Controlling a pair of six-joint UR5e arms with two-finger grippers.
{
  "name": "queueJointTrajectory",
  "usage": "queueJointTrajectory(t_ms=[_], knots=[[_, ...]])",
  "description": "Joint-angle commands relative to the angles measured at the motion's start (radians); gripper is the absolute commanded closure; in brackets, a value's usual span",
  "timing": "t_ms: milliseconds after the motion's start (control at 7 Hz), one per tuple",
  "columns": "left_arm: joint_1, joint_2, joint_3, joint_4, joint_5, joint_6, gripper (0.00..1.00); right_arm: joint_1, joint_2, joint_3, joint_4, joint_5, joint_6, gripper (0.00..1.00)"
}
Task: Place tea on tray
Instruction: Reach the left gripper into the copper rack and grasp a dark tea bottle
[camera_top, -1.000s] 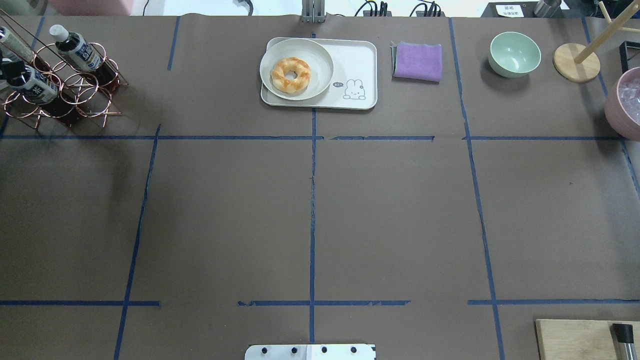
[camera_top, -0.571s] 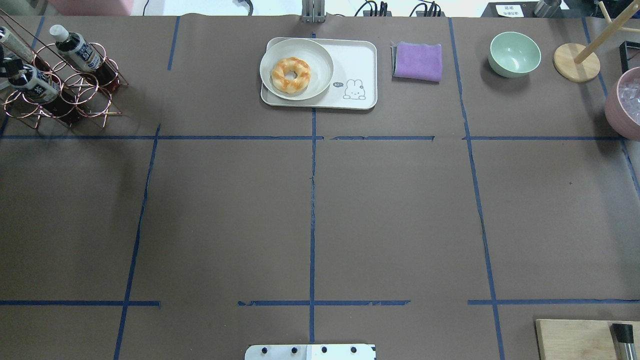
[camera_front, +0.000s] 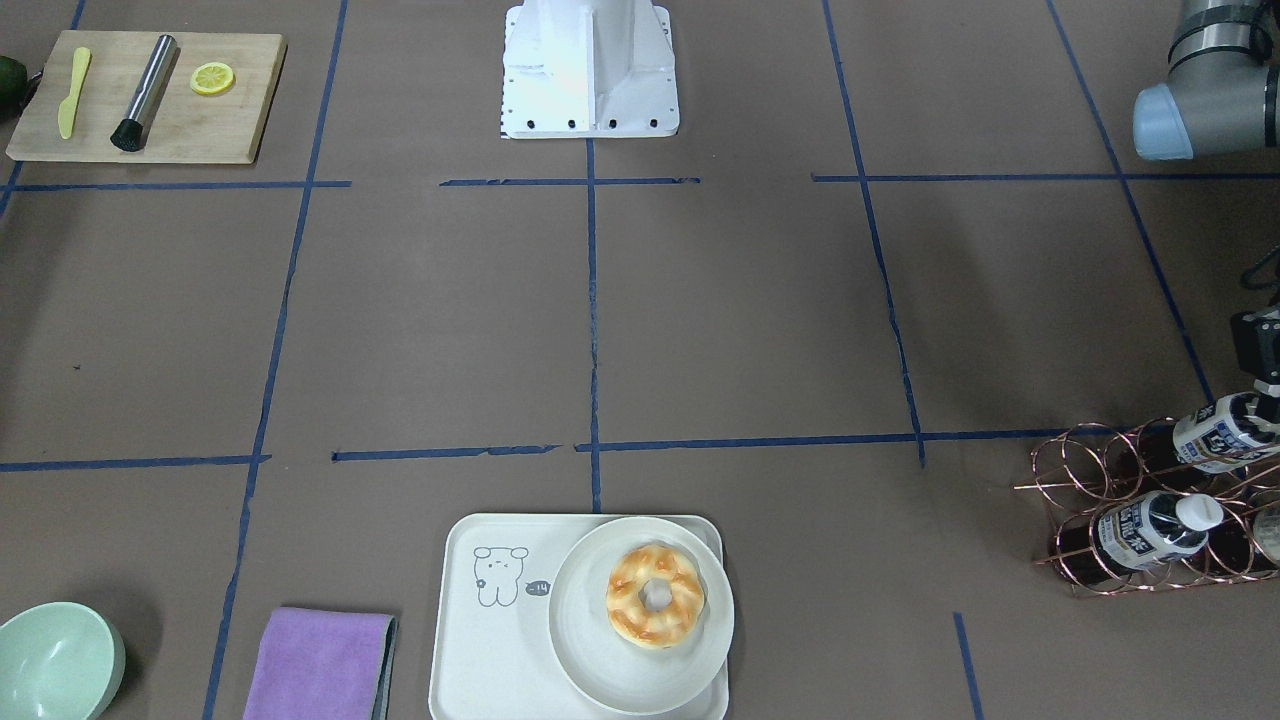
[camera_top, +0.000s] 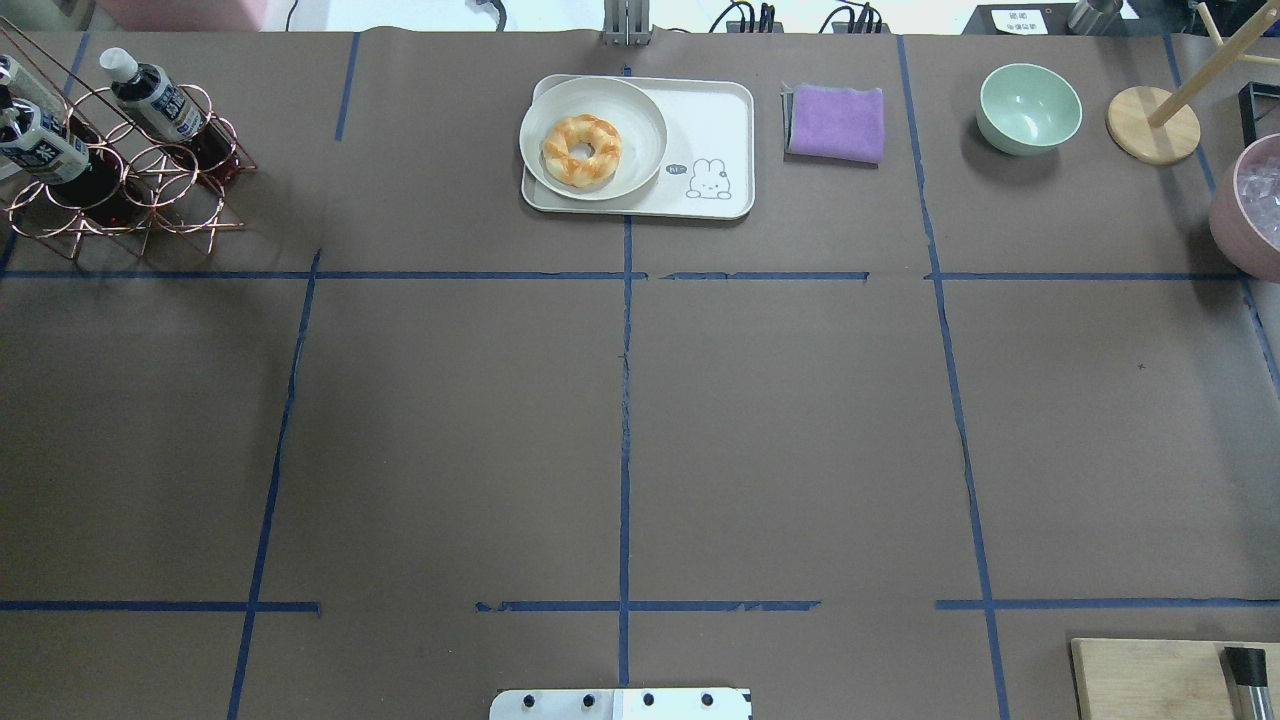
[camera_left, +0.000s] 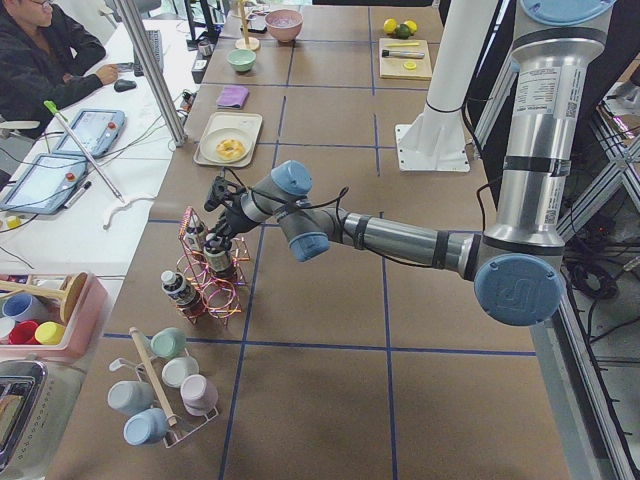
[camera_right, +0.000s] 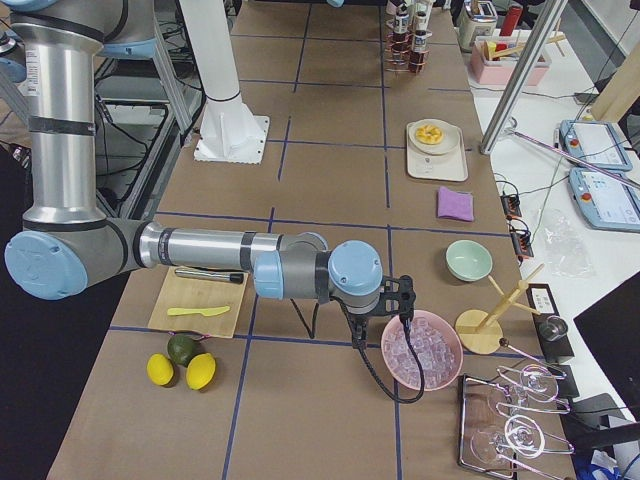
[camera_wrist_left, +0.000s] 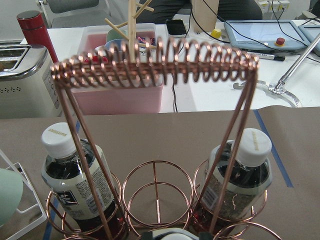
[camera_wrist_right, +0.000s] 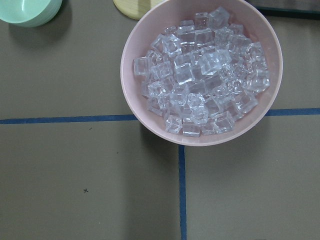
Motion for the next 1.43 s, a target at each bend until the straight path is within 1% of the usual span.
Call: queueJointTrajectory(t_ms=[0,143,286,429,571,714,1000,1143,1286], knots=[[-0.053,-0.023,-0.029,0.069,0.0,0.05,1.0,0.001,-0.002,-0.004,0.0,0.002,0.0,0.0],[-0.053,-0.024,-0.047,0.083,0.0,0.05,1.0,0.001,-0.003,-0.004,0.001,0.002,0.0,0.0],[-0.053,-0.023,-0.1,0.145,-0.011,0.05,1.0,0.001,-0.003,-0.004,0.001,0.002,0.0,0.0],[-0.065,-0.02,-0.186,0.228,-0.051,0.05,1.0,0.001,-0.003,-0.004,0.003,0.002,0.0,0.0],[-0.068,-0.017,-0.286,0.339,-0.071,0.05,1.0,0.001,-0.003,-0.006,0.003,0.002,0.0,0.0],[-0.067,-0.023,-0.364,0.436,-0.071,0.05,1.0,0.001,-0.003,-0.007,0.003,0.002,0.0,0.0],[-0.059,-0.026,-0.47,0.544,-0.088,0.026,1.0,-0.001,-0.002,-0.015,0.003,0.002,0.0,0.0],[-0.048,-0.062,-0.502,0.587,-0.086,-0.07,1.0,-0.001,0.0,-0.016,0.004,0.002,0.0,0.0],[-0.006,-0.102,-0.536,0.641,-0.085,-0.138,1.0,0.001,0.0,-0.013,0.008,0.002,0.0,0.0]])
